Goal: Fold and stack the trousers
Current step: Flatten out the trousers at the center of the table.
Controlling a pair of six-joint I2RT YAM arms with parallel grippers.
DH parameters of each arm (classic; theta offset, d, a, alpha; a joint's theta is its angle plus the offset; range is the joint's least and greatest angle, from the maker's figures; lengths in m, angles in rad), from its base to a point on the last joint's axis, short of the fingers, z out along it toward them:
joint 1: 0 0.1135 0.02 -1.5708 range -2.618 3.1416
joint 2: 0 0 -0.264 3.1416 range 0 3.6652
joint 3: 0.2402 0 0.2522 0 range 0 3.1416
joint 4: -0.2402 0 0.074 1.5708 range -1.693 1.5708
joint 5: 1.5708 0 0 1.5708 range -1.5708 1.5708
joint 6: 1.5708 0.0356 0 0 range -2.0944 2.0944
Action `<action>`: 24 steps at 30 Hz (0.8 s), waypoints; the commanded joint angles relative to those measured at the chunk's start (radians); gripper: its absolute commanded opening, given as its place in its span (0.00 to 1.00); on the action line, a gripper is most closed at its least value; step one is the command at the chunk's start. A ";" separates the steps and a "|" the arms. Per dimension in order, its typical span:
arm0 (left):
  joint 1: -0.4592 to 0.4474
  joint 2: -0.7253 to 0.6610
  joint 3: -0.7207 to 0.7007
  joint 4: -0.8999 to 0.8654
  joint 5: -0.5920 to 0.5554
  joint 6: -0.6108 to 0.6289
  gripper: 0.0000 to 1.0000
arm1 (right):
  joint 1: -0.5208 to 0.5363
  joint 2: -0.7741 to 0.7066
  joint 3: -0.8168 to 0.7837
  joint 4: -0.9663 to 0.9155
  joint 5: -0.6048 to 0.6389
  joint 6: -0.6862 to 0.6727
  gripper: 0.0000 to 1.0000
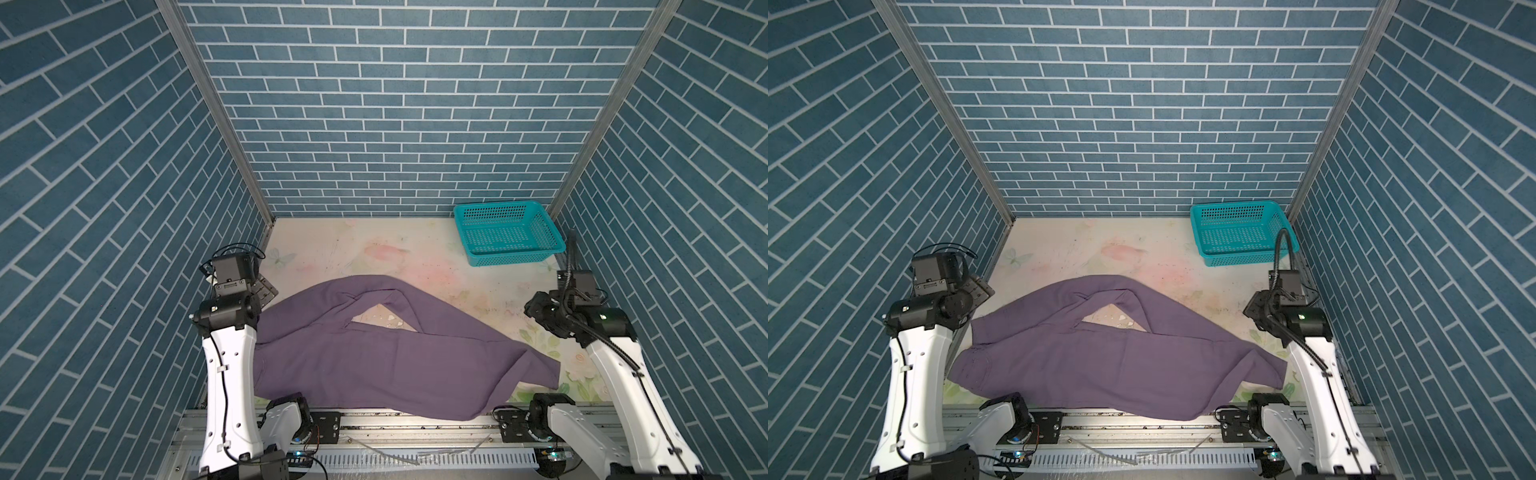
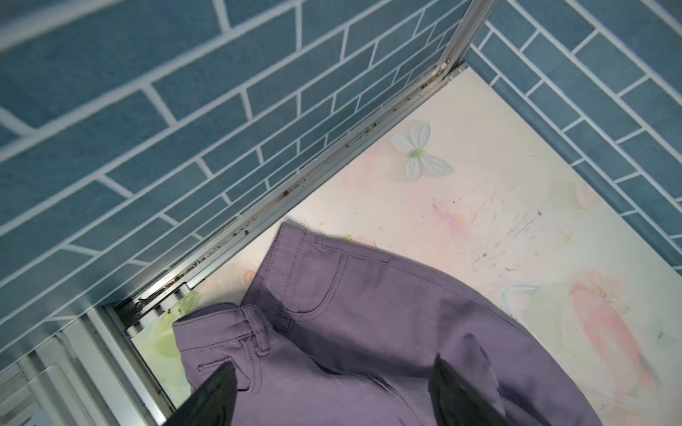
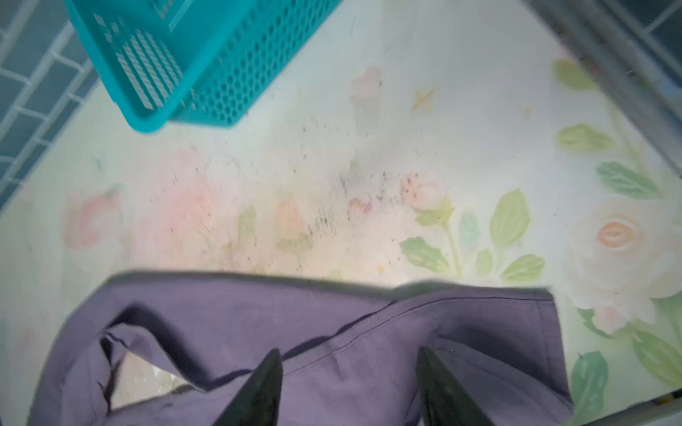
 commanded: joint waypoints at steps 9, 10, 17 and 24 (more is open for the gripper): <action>-0.333 0.361 -0.014 0.138 -0.146 -0.102 0.88 | 0.156 0.313 -0.203 0.272 -0.012 -0.034 0.73; -0.336 0.379 -0.015 0.153 -0.154 -0.115 0.88 | 0.157 0.337 -0.209 0.287 -0.010 -0.036 0.73; -0.344 0.500 0.001 0.217 -0.202 -0.138 0.89 | 0.167 0.468 -0.202 0.369 -0.023 -0.029 0.72; -0.344 0.594 -0.021 0.275 -0.191 -0.151 0.88 | 0.169 0.537 -0.152 0.394 0.001 -0.009 0.00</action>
